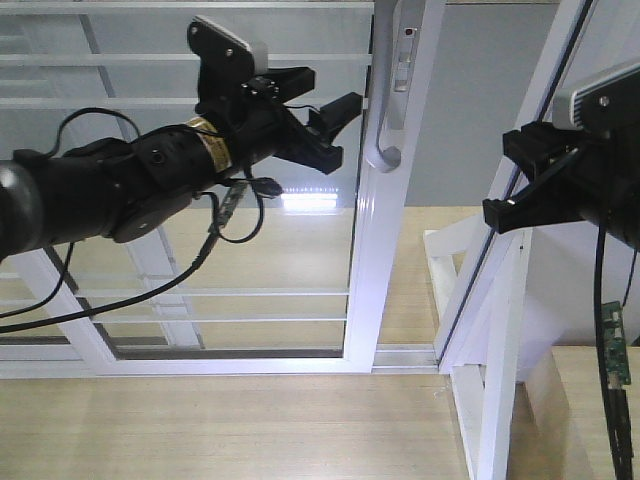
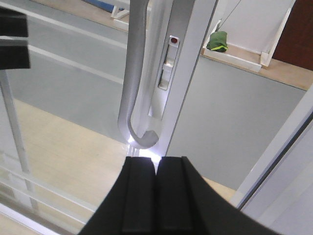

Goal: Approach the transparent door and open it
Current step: 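Move the left gripper to the silver handle and grasp it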

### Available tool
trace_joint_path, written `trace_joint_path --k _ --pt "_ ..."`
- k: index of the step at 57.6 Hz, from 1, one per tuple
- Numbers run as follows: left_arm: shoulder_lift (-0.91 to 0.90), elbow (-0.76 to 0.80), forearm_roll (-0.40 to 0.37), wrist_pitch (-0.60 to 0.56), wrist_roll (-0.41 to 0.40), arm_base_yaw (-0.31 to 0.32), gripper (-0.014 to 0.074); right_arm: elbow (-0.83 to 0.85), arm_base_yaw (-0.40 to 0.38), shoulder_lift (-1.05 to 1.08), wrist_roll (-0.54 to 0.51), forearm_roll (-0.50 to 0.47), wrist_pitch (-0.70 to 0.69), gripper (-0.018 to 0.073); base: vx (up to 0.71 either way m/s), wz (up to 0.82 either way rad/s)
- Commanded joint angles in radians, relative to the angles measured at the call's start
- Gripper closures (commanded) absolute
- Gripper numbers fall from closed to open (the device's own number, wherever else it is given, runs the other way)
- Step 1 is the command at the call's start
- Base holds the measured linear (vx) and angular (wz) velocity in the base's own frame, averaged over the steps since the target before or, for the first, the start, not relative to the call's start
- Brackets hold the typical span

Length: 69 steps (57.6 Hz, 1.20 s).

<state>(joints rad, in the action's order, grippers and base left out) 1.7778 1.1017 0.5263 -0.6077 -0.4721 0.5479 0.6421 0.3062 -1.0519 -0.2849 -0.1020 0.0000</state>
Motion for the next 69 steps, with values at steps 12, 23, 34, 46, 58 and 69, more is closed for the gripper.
trace_joint_path --k 12,23,34,46,58,69 --pt "0.084 0.247 -0.033 0.111 -0.009 0.065 0.0052 0.000 -0.006 0.023 -0.003 -0.001 -0.093 0.0563 0.00 0.00" --pt "0.160 0.377 -0.108 0.231 -0.006 0.075 0.0052 0.000 -0.006 0.023 -0.004 0.000 -0.096 0.0563 0.00 0.00" --pt "0.224 0.484 -0.108 0.309 -0.005 0.075 0.0052 0.000 -0.006 0.023 -0.004 0.000 -0.095 0.0563 0.00 0.00" --pt "0.270 0.553 -0.111 0.339 -0.005 0.075 0.0057 0.000 -0.006 0.023 -0.012 0.003 -0.095 0.0563 0.00 0.00" --pt "0.306 0.608 -0.119 0.375 -0.005 0.075 0.0058 0.000 -0.006 0.023 -0.034 0.003 -0.095 0.0563 0.00 0.00" --pt "0.343 0.656 -0.119 0.394 -0.005 0.075 0.0058 0.000 -0.006 0.023 -0.034 0.003 -0.093 0.0563 0.00 0.00"
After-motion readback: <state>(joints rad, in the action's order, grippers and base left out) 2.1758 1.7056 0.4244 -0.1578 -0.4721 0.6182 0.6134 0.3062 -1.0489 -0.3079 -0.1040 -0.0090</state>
